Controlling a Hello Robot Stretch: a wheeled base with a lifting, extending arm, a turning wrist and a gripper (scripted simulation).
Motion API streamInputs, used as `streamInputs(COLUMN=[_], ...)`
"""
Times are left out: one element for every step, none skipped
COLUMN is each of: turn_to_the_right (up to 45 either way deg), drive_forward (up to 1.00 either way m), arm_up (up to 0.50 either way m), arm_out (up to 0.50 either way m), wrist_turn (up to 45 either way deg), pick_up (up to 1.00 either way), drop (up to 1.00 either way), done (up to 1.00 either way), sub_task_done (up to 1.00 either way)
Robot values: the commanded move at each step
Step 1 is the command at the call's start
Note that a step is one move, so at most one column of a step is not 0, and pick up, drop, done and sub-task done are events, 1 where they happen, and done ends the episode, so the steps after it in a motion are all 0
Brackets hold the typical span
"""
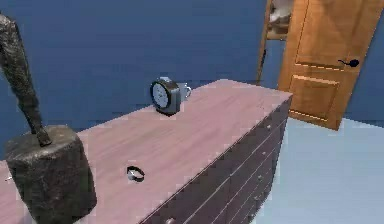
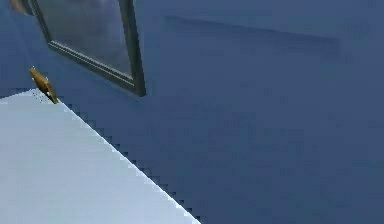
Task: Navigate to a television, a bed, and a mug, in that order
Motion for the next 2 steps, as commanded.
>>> streamInputs(turn_to_the_right=[30.0, 3.0], drive_forward=[0.00, 0.00], arm_up=[0.00, 0.00], arm_out=[0.00, 0.00], wrist_turn=[0.0, 0.0], pick_up=[0.00, 0.00], drop=[0.00, 0.00], done=[0.00, 0.00], sub_task_done=[0.00, 0.00])
